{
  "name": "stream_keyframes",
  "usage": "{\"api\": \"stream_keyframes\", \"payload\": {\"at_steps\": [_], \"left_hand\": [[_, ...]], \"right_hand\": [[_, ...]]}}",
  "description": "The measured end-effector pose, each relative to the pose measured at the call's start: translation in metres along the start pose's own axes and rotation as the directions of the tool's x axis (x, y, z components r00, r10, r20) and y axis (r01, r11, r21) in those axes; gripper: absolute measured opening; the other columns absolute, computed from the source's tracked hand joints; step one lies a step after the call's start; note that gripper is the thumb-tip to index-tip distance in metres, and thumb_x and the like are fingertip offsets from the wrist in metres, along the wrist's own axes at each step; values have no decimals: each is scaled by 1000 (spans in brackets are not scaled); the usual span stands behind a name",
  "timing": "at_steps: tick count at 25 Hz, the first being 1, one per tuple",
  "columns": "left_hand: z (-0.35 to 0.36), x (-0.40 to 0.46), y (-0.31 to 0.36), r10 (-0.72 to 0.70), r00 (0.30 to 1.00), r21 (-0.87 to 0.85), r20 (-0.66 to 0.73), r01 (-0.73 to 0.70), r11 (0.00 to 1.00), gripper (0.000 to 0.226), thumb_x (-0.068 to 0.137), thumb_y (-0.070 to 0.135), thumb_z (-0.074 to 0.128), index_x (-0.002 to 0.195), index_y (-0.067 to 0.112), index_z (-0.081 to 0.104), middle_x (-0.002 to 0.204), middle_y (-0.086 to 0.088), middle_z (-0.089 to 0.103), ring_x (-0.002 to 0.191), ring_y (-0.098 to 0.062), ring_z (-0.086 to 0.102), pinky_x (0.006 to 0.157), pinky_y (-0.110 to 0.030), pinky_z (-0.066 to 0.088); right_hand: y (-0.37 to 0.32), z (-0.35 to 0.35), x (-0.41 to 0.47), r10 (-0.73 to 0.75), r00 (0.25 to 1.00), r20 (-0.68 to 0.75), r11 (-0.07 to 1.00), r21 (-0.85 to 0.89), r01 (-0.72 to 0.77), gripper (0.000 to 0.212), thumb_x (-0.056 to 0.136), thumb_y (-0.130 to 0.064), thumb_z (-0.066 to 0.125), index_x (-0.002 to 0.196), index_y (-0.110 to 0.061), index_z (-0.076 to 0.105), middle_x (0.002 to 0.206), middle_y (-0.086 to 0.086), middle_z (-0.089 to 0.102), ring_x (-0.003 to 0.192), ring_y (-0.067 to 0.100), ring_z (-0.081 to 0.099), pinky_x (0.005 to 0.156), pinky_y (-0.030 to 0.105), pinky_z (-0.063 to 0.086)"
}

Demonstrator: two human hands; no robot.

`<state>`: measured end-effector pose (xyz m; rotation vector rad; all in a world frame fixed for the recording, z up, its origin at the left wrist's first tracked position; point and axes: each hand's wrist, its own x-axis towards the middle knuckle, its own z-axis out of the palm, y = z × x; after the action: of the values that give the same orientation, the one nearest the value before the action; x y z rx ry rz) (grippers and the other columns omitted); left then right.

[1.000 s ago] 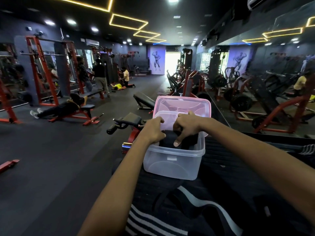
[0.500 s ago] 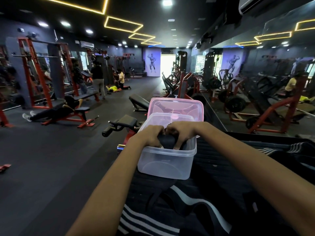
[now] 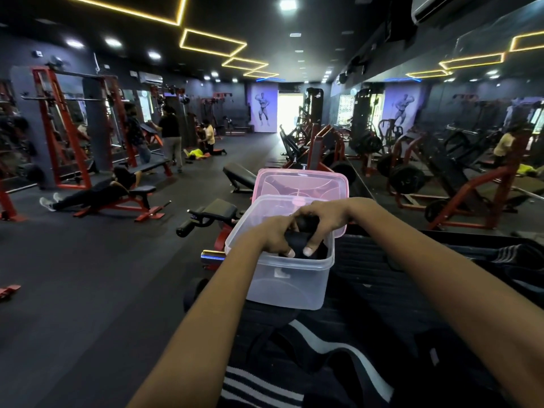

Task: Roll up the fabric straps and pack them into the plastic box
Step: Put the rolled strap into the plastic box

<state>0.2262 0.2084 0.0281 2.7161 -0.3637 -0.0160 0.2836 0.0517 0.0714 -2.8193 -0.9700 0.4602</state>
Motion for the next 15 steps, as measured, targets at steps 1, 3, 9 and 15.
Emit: {"api": "stream_keyframes", "payload": {"at_steps": [1, 3, 9, 15], "left_hand": [[1, 0, -2, -5, 1000, 0, -15, 5, 1000, 59, 76, 7, 75, 128, 6, 48, 129, -14, 53, 119, -30, 50, 94, -31, 40], [3, -1, -5, -49, 998, -4, -29, 49, 999, 67, 77, 13, 76, 133, 7, 39, 133, -16, 47, 123, -32, 46, 97, -35, 40], [5, 1, -3, -83, 997, -57, -5, 82, 995, 48, 84, 16, 70, 123, -2, 49, 127, -16, 56, 119, -30, 52, 97, -35, 43], [11, 7, -6, -77, 993, 14, 89, 76, 997, 49, 80, 20, 72, 121, 4, 52, 122, -14, 60, 111, -28, 56, 97, -39, 46]], "right_hand": [[1, 1, 4, -8, 999, -38, 990, 138, 13, 61, 77, -37, 77, 131, -22, 52, 126, -5, 54, 118, 16, 50, 100, 27, 37], [1, 5, 12, 29, 978, -204, 957, 289, 32, 36, 95, -17, 55, 131, -13, 56, 131, 1, 55, 125, 18, 47, 100, 24, 32], [15, 25, 27, 52, 947, -316, 989, 147, -6, 43, 89, -2, 51, 125, -23, 62, 131, 2, 60, 121, 21, 51, 94, 19, 33], [9, 30, 21, 76, 934, -348, 991, 133, -31, 48, 86, -2, 50, 128, -22, 60, 134, 5, 58, 121, 23, 52, 102, 29, 41]]}}
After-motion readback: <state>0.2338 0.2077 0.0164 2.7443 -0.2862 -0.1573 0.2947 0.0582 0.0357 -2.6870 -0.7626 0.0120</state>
